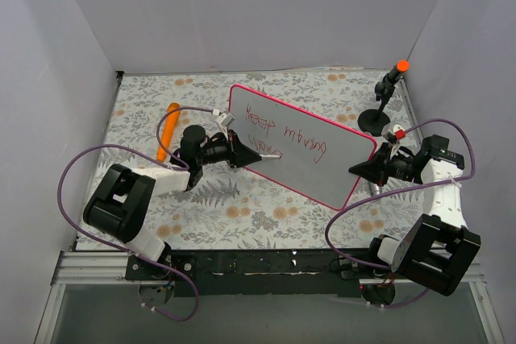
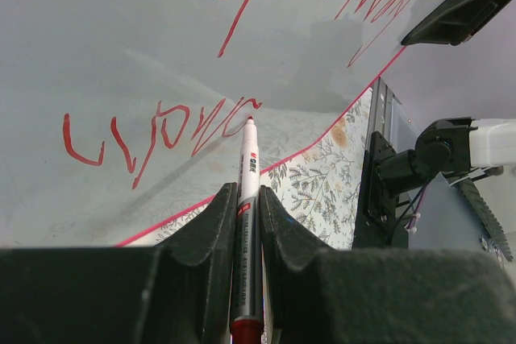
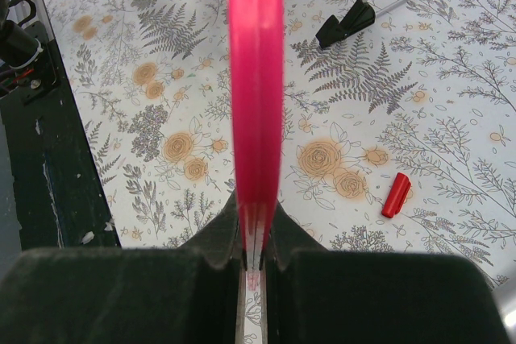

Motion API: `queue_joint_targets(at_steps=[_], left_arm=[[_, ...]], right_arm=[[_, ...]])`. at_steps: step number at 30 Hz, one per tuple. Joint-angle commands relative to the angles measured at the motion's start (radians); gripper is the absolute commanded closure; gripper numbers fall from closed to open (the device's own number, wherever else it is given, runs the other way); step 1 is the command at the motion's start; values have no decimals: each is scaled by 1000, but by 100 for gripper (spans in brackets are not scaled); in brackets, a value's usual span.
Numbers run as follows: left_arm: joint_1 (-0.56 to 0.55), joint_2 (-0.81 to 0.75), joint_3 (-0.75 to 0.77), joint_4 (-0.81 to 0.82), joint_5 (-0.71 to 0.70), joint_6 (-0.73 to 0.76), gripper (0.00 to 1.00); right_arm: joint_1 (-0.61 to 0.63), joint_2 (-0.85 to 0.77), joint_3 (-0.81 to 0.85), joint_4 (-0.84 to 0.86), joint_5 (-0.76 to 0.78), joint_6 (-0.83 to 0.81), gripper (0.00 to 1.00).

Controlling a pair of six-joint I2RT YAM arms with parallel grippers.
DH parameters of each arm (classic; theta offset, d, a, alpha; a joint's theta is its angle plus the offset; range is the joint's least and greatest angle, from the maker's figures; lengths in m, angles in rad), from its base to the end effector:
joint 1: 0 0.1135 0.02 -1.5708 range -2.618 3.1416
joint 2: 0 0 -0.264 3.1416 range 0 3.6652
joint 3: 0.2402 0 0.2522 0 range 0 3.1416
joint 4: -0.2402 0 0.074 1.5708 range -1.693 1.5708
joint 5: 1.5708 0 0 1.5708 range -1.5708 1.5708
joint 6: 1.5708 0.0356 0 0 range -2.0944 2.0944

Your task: Write a sentence on the whiteboard

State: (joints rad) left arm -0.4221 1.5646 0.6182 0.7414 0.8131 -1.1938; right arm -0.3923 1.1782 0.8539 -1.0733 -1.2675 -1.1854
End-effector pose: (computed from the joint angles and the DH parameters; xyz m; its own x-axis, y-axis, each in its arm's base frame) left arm 0.2691 -0.1492 0.1938 -0.9334 -0.2813 -0.2229 0.1698 0.2011 -0.9647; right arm 0.1838 -0.0393 0.2529 -0.3072 -0.1724 -0.9359 -0.8576 0.4764 0.1937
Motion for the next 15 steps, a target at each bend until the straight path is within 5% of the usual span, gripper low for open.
queue_joint_targets(at_steps=[1, 15], left_arm=[[-1, -38, 35, 12, -19, 13, 100], [-1, -46, 46, 23, 6, -3, 100]], right_arm=[[4, -3, -7, 6, 60, -49, 99], [4, -3, -9, 6, 59, -48, 99]])
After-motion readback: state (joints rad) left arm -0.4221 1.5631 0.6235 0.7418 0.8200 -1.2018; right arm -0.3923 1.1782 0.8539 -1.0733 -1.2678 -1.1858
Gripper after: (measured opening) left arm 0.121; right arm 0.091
